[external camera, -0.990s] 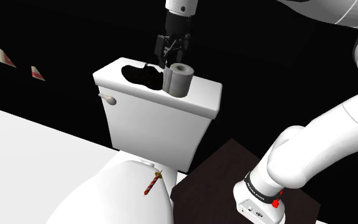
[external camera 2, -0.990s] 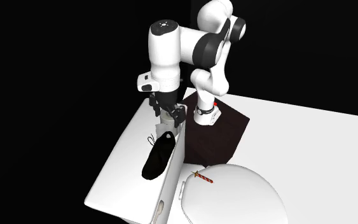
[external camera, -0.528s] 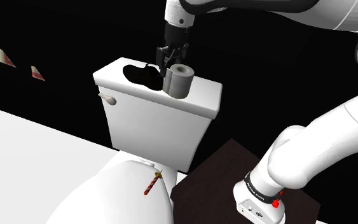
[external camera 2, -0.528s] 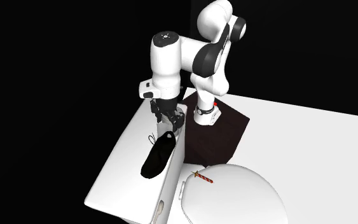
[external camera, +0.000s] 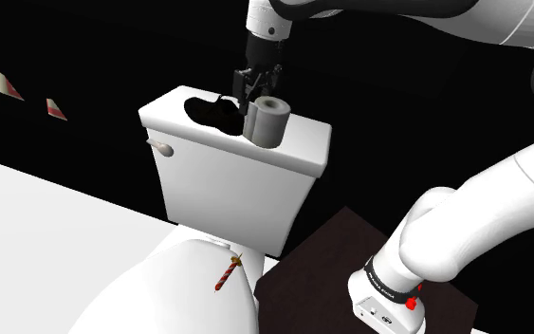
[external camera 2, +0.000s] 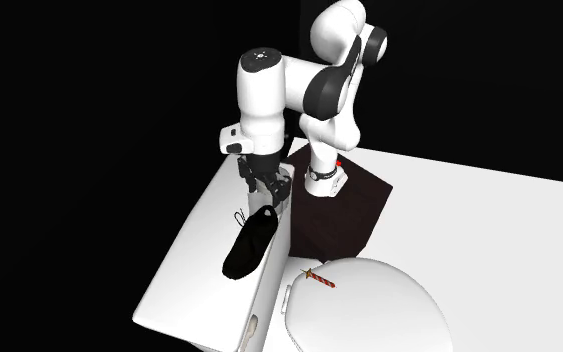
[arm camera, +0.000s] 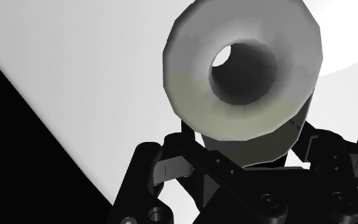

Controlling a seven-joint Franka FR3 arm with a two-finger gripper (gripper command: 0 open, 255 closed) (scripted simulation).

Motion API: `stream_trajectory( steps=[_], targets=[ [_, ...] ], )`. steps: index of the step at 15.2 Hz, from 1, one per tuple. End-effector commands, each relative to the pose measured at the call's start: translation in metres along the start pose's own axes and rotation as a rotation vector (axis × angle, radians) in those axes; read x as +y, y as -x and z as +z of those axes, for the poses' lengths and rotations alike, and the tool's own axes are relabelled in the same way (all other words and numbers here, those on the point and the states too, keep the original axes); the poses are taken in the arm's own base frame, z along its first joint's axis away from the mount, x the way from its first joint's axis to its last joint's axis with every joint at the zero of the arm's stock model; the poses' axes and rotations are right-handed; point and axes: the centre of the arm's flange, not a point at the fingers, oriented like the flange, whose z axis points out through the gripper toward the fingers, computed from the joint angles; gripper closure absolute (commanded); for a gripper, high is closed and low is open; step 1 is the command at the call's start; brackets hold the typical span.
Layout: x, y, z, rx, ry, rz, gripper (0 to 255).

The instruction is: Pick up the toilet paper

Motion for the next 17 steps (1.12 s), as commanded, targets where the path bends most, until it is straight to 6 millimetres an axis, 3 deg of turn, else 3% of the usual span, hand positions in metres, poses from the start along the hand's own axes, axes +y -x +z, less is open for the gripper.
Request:
stream_trajectory(
  steps=[1,17],
  targets=[
    [0.0,-0.004,0.006,-0.014,0.0,-0.001,255],
    [-0.002,-0.009,-0.073,-0.014,0.0,-0.001,255]
  ],
)
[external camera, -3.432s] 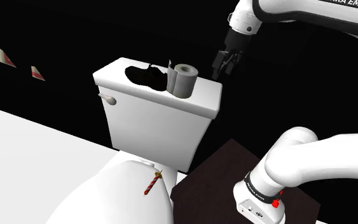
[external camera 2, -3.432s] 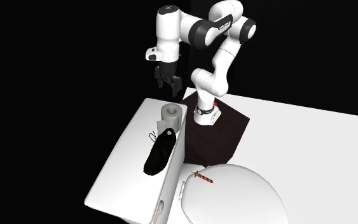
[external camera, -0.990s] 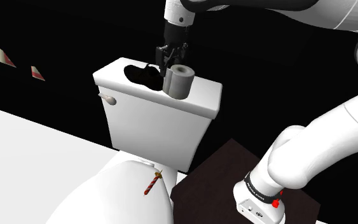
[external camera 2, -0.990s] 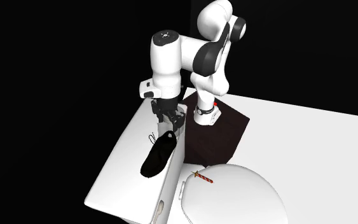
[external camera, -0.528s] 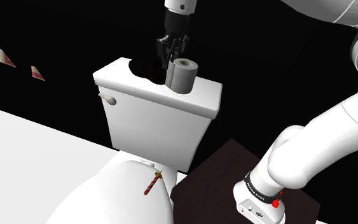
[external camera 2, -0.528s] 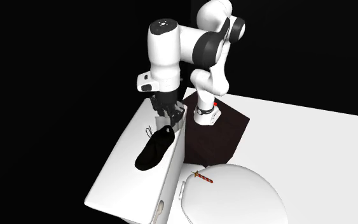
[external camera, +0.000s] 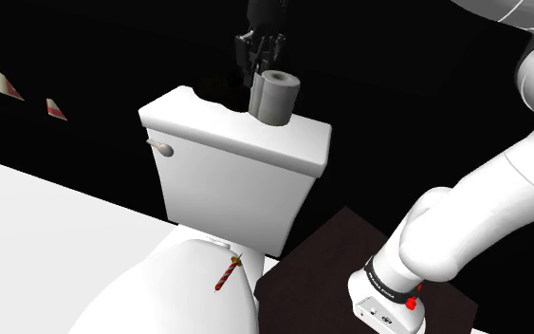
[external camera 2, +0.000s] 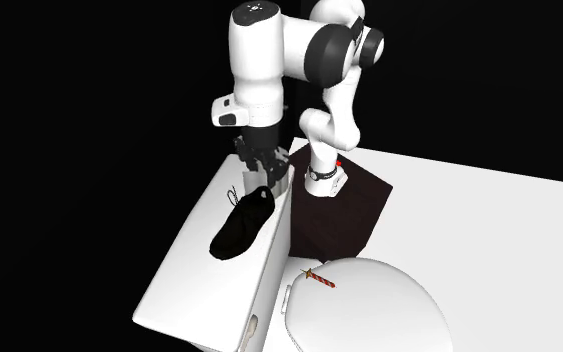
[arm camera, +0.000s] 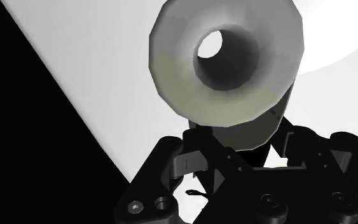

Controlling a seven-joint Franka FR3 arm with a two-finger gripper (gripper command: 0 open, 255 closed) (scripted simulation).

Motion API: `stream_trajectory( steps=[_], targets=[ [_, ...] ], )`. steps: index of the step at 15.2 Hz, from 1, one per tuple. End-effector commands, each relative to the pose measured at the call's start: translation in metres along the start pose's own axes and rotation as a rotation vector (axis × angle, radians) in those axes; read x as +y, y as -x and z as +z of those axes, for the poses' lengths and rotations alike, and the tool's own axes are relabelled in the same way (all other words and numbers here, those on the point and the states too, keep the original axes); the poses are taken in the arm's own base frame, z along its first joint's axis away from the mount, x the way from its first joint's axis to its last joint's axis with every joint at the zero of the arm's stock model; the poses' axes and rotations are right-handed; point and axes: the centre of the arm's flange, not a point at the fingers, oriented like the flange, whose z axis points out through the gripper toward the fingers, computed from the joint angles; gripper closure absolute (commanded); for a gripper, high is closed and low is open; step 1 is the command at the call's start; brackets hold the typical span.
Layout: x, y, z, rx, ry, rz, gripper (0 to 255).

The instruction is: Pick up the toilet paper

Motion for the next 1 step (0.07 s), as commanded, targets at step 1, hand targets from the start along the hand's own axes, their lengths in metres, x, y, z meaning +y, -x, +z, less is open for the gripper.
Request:
stream_trajectory(
  steps=[1],
  targets=[
    [-0.0002,-0.0003,-0.0037,0.001,0.0,0.0,255]
  ],
)
